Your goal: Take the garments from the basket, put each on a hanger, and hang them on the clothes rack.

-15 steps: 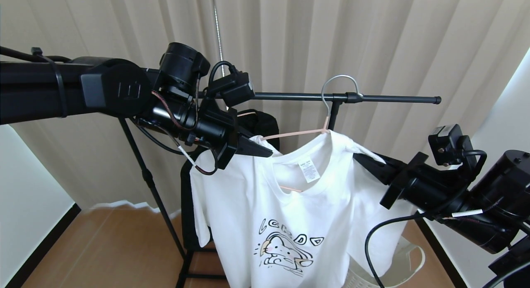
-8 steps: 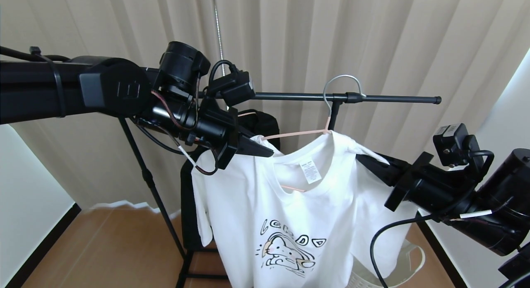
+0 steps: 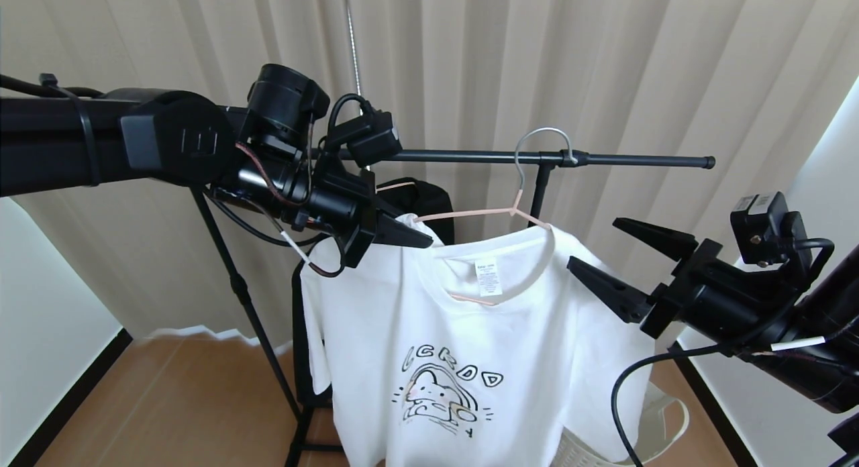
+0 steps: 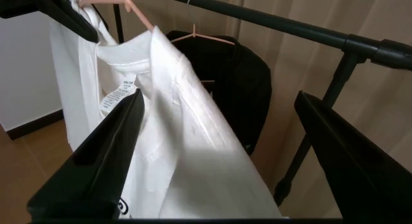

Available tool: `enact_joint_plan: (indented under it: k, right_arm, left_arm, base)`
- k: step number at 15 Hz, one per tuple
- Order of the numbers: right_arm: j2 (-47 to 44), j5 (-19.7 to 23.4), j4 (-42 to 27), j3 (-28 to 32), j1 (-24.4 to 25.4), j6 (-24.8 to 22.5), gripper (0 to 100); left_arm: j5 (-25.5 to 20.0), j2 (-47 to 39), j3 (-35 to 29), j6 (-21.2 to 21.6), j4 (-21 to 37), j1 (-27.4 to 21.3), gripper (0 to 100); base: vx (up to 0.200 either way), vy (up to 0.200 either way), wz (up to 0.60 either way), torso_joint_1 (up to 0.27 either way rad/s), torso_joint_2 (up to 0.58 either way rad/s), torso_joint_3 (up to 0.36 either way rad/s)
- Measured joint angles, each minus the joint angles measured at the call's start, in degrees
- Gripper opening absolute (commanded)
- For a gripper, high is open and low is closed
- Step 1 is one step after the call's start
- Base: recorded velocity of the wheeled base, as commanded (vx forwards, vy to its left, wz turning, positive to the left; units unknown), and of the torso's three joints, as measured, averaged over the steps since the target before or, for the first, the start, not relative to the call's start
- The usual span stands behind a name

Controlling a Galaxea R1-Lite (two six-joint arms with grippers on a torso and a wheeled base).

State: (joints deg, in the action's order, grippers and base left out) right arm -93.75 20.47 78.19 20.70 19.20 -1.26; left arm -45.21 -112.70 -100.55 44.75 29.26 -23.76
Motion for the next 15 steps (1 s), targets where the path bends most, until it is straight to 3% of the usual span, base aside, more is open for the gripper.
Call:
enact_joint_plan:
  k: [4, 9, 15]
  right_arm:
    - [-0.5, 0.6, -0.3, 0.4, -2.1, -0.4, 100]
    - [-3.7, 0.6, -0.3, 0.0, -4.4, -7.8, 100]
    - [-6.0, 0.8, -0.2, -1.3, -6.4, -11.2, 100]
  left_arm:
    - [-0.1, 0.9, 0.3, -0.1, -0.1, 1.2, 0]
    - [-0.1, 3.4, 1.9, -0.4, -0.1, 3.0, 0]
    - [-0.1, 6.3, 4.5, -0.5, -1.5, 5.0, 0]
  base:
    - [0.000, 0.000, 0.00, 0.000, 0.00, 0.000]
    - [0.000, 0.000, 0.00, 0.000, 0.00, 0.000]
    - [0.000, 0.000, 0.00, 0.000, 0.00, 0.000]
